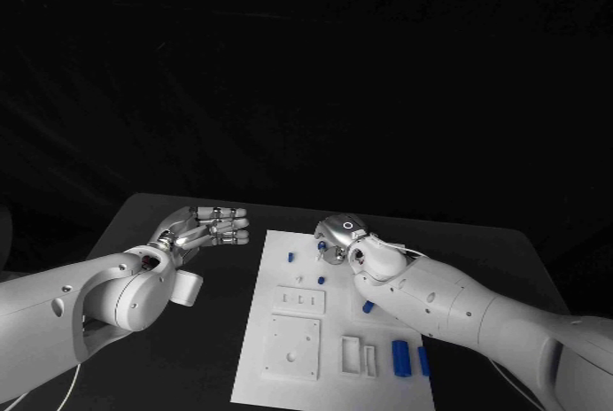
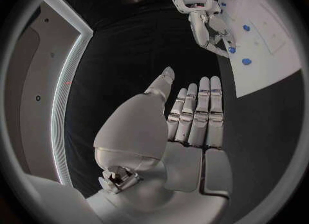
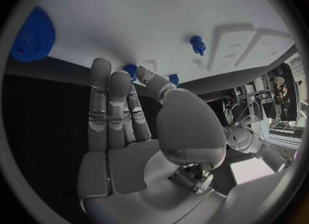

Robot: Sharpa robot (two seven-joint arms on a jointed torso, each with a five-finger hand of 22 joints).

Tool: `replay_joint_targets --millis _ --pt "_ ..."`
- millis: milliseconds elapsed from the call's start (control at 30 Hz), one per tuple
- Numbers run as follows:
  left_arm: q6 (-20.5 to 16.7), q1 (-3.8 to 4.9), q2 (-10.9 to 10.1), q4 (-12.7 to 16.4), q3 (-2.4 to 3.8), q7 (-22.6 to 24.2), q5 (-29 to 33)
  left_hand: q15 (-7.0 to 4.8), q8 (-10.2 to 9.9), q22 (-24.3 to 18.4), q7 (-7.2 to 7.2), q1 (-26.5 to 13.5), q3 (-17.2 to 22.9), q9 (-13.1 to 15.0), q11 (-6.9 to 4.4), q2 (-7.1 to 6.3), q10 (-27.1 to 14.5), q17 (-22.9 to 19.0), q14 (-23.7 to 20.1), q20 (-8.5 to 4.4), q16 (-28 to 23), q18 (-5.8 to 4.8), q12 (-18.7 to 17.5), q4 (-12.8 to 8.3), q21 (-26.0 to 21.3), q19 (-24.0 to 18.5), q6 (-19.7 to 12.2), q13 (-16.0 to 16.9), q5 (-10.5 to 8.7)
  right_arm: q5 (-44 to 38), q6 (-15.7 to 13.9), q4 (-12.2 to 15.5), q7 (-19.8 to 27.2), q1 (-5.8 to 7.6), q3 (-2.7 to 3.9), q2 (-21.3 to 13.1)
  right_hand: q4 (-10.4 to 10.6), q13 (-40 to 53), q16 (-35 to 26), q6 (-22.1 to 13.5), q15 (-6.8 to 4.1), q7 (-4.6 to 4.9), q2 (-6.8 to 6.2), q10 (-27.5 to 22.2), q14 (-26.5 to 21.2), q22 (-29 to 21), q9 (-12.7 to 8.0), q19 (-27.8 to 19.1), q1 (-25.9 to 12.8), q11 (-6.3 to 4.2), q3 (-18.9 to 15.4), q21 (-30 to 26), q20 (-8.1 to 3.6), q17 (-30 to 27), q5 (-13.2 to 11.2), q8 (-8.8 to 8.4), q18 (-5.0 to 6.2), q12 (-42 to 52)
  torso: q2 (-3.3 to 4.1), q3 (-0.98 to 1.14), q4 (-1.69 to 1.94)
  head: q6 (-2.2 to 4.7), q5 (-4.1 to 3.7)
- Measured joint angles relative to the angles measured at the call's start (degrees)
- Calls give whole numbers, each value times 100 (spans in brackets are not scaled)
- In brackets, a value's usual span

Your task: Assemble the parts on the task board

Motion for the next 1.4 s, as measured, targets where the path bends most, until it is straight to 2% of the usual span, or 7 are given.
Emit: replay_joint_targets --millis 267,467,667,833,900,1100,1400 --pt "2 0 -28 1 0 -8 0 0 0 0 -22 0 0 0 -22 0 -22 0 0 0 0 0 0 0 0 0 -22 0 0 166 -51 381 35 -3 32 -254 134 -4 0 -42 33 -3 31 -124 9 -19 0 20 76 40 -662 -163 20 -44 45 0 0 0 0 -1 -7 9 -13" --pt "2 1 -93 25 0 -11 0 0 0 0 -2 0 0 0 -22 0 -22 0 0 0 0 0 0 0 0 0 -41 0 0 393 -127 946 75 0 317 -694 129 -3 -38 12 27 98 19 386 12 -28 1 20 64 -93 -578 -200 20 -54 91 0 -1 -1 1 -1 -28 54 -35" --pt "-2 1 -152 48 -1 -11 0 0 0 0 -21 0 -16 0 -2 0 -42 0 0 0 0 0 0 -16 0 0 -103 0 0 707 -176 1320 136 -13 481 -1229 67 85 -49 76 -196 153 16 1302 6 -9 1 13 -1 -335 -459 -200 -156 -45 159 0 -20 56 0 15 -107 105 -42" --pt "-5 1 -161 22 -1 -5 0 0 0 0 -17 0 -16 0 -5 0 -46 0 0 0 0 0 0 -16 0 0 -106 0 0 906 -130 1458 169 -28 514 -1519 109 1142 -117 -27 -400 99 -37 2113 30 18 1 0 83 -617 -1086 -200 -413 40 258 0 -235 193 -8 42 -179 120 -41" --pt "-5 1 -161 10 -1 -2 0 0 0 0 0 0 -16 0 -21 0 -62 0 0 0 0 0 0 -16 0 0 -124 0 0 981 -62 1489 181 -31 520 -1593 196 2836 -108 -118 -434 102 86 1604 44 89 2 9 206 -647 -1575 -158 -466 178 292 31 -314 1446 -13 55 -201 120 -45" --pt "-5 1 -164 -8 -1 0 0 0 0 0 0 0 -16 0 -22 0 -62 0 0 0 0 1 0 -16 0 0 -124 0 0 1173 283 1481 190 -66 527 -1680 263 5748 334 -229 -382 105 108 939 -90 892 1 9 210 -531 -1841 755 -419 1074 390 17 -347 4430 -15 83 -231 124 -67" --pt "-1 1 -156 -33 -5 1 0 0 0 0 0 0 -16 0 -22 0 -61 0 0 0 0 0 0 -16 0 0 -123 0 0 1352 766 1293 183 -114 527 -1635 384 6515 610 -287 -350 122 108 1067 -57 1752 1 4 210 -553 -1897 1501 -373 2270 458 17 -362 5648 -12 87 -240 104 -108"
